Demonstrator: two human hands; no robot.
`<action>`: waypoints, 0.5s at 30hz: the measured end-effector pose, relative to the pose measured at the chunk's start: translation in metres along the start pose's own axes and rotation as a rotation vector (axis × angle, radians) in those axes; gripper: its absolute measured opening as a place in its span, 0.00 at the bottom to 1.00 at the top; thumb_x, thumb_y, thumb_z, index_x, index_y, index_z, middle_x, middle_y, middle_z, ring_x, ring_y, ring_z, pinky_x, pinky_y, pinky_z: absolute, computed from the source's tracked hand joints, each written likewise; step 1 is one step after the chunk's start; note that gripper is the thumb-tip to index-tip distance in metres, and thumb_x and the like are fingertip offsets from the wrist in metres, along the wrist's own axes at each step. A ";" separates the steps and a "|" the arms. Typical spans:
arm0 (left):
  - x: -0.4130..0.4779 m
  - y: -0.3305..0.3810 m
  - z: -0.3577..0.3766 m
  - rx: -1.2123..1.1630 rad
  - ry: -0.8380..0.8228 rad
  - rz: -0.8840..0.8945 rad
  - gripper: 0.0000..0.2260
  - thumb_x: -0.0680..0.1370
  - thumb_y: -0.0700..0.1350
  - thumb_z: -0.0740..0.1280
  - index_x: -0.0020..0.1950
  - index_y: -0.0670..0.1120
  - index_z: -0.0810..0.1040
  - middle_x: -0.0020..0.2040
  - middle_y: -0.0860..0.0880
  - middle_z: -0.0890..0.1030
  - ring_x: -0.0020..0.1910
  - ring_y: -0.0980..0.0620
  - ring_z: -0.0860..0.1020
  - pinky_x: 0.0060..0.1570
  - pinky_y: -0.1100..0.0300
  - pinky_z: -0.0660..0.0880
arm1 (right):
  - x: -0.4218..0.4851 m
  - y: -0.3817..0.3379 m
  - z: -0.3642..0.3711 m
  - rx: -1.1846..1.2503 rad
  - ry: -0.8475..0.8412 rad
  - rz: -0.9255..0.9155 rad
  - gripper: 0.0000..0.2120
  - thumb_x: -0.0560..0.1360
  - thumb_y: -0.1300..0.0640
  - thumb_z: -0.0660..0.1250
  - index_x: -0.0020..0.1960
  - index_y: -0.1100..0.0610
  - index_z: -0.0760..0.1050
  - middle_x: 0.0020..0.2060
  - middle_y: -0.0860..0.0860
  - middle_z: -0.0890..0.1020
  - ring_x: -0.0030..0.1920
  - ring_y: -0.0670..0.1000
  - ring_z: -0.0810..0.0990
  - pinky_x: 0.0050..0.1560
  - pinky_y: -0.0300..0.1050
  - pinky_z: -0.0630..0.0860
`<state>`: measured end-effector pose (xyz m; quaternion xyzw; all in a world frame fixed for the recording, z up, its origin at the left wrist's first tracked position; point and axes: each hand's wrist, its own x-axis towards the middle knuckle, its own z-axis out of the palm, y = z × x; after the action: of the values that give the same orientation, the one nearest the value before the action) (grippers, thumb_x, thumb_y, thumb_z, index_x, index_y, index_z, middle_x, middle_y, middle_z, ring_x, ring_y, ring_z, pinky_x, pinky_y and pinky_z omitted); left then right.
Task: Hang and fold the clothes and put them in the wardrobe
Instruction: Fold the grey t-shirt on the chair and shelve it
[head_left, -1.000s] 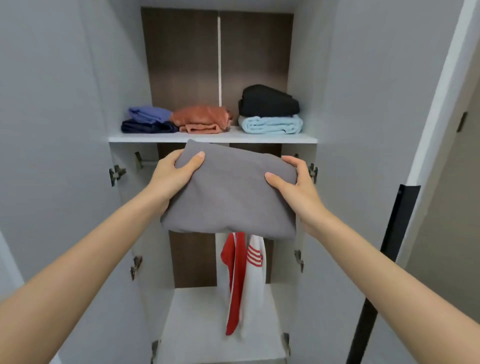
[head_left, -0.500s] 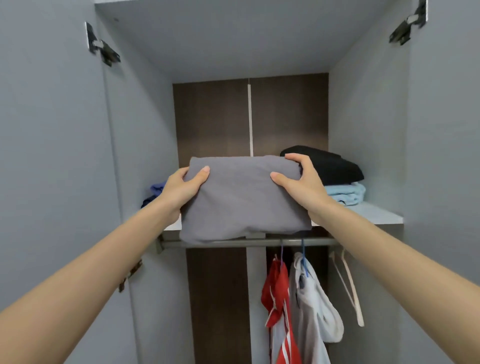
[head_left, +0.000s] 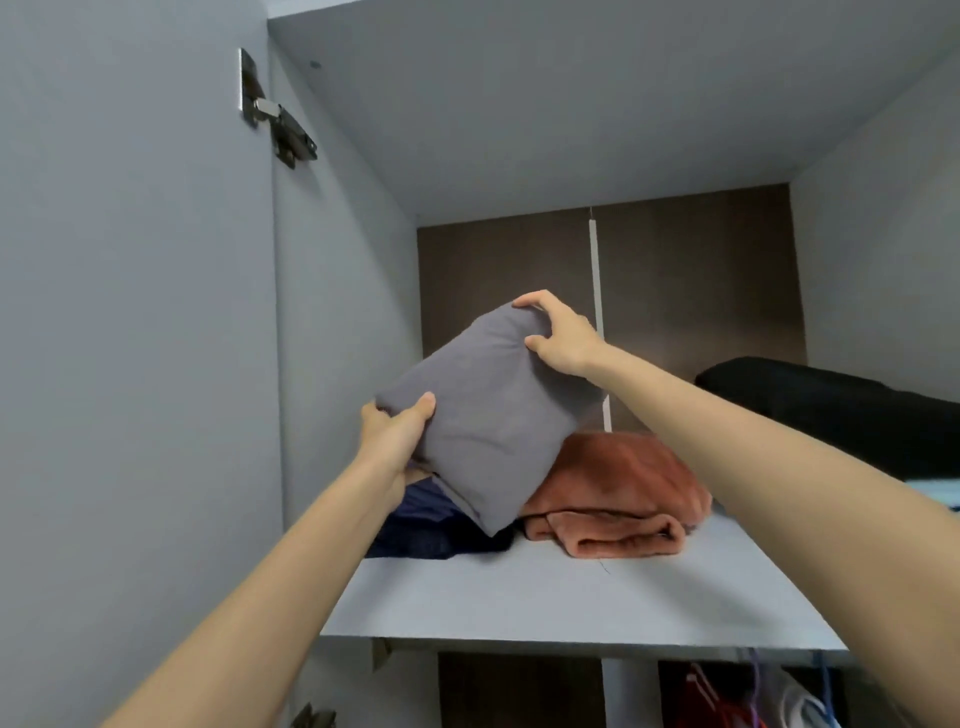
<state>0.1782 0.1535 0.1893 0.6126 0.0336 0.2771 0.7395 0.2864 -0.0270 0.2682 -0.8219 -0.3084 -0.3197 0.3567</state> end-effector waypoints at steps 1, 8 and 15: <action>0.008 -0.003 0.000 -0.019 0.007 -0.009 0.28 0.77 0.47 0.69 0.73 0.48 0.60 0.64 0.46 0.73 0.47 0.47 0.78 0.27 0.57 0.75 | 0.014 0.003 0.010 -0.032 -0.031 0.002 0.21 0.78 0.60 0.61 0.67 0.44 0.66 0.66 0.51 0.74 0.65 0.57 0.72 0.67 0.56 0.67; 0.058 -0.031 -0.013 -0.022 0.052 -0.040 0.34 0.78 0.45 0.67 0.75 0.61 0.50 0.66 0.46 0.70 0.44 0.45 0.79 0.30 0.51 0.80 | 0.082 0.021 0.084 -0.202 -0.231 -0.031 0.20 0.77 0.58 0.60 0.64 0.40 0.66 0.65 0.49 0.74 0.67 0.55 0.69 0.67 0.63 0.56; 0.057 -0.055 -0.042 1.230 0.166 0.196 0.25 0.81 0.58 0.51 0.77 0.55 0.50 0.61 0.45 0.74 0.54 0.41 0.76 0.48 0.52 0.77 | 0.082 0.047 0.179 -0.226 -0.348 -0.065 0.21 0.79 0.55 0.61 0.71 0.44 0.65 0.68 0.51 0.72 0.70 0.58 0.63 0.67 0.57 0.60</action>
<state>0.2301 0.2113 0.1445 0.9026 0.1879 0.3201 0.2180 0.4251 0.1101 0.2137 -0.8890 -0.3541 -0.2169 0.1930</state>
